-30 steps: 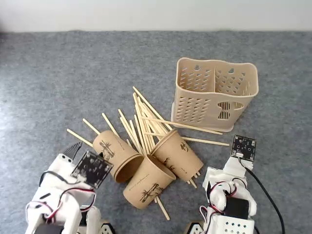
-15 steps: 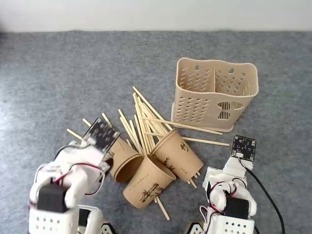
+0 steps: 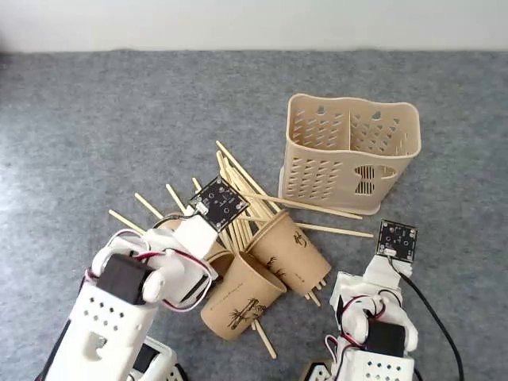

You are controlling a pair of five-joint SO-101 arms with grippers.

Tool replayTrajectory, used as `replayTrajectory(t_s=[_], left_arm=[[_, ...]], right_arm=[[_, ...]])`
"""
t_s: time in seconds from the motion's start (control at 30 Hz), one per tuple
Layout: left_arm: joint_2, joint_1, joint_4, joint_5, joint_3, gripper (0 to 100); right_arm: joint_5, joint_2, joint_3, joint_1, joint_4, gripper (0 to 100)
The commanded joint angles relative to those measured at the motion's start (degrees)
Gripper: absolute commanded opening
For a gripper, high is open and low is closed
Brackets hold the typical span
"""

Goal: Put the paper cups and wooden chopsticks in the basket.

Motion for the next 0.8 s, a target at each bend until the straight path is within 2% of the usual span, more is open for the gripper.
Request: replayTrajectory(t_s=[0.0, 0.23, 0.4, 0.77], left_arm=[[1.1, -2.5, -3.0, -1.2, 0.6, 21], [1.1, -9.6, -8.3, -8.8, 6.4, 21], [1.1, -12.1, -9.8, -10.7, 8.1, 20], [1.1, -5.5, -9.5, -10.7, 8.3, 1]], right_arm=[[-0.4, -0.5, 1.0, 0.1, 0.1, 0.9], [-0.4, -0.5, 1.0, 0.1, 0.1, 0.9], [-0.4, -0.5, 1.0, 0.1, 0.1, 0.9], [-0.4, -0.5, 1.0, 0.1, 0.1, 0.9]])
